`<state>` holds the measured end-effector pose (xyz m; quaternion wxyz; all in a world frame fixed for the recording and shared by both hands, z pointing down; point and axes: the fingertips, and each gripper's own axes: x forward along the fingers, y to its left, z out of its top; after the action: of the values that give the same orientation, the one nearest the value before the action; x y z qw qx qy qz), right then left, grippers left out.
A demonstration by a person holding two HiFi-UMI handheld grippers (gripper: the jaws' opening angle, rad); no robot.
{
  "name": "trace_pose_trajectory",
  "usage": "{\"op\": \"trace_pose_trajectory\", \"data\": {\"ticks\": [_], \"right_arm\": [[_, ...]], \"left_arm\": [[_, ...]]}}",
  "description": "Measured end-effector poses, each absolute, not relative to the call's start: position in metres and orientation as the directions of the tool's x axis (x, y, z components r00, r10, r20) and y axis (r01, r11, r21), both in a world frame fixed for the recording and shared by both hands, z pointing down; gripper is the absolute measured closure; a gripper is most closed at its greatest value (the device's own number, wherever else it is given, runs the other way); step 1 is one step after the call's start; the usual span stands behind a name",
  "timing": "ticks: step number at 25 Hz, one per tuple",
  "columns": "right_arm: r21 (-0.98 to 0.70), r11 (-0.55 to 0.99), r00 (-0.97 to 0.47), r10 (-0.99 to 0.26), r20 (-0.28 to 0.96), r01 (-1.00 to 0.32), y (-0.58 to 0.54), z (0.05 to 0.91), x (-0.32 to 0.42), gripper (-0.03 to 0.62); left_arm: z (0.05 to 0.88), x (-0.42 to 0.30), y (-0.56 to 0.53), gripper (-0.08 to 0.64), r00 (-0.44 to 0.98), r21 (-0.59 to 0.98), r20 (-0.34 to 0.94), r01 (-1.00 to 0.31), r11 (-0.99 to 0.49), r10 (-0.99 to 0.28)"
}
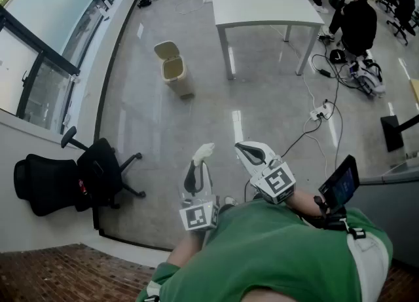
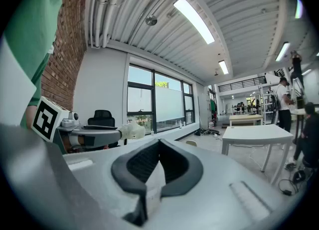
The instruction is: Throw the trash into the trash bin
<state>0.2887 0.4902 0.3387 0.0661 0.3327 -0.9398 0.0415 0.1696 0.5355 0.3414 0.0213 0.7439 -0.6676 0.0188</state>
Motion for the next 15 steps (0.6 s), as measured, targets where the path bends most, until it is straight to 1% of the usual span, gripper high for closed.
{"op": "trace_pose_trajectory", "data": {"ticks": [3, 7, 12, 15], "right_arm": [[-0.034, 0.775, -0.772, -0.622, 0.133, -0.631, 0.4897, 0.3362, 0.2850, 0.589], [-0.028, 0.771, -0.766, -0.626, 0.144, -0.636, 0.4901, 0.3403, 0.2847, 0.589], [-0.038, 0.768, -0.764, -0.630, 0.139, -0.639, 0.4890, 0.3391, 0.2836, 0.589], [-0.048, 0.765, -0.762, -0.632, 0.142, -0.643, 0.4887, 0.3401, 0.2825, 0.589]], "left_arm": [[0.3316, 0.1630, 0.5332, 0.450, 0.088, 0.004, 0.070, -0.996, -0.088, -0.994], [0.3369, 0.1632, 0.5348, 0.451, 0.115, 0.006, 0.056, -0.993, -0.115, -0.992], [0.3305, 0.1589, 0.5332, 0.449, 0.090, 0.001, 0.076, -0.996, -0.090, -0.993], [0.3334, 0.1583, 0.5338, 0.451, 0.105, 0.001, 0.063, -0.994, -0.105, -0.993]]}}
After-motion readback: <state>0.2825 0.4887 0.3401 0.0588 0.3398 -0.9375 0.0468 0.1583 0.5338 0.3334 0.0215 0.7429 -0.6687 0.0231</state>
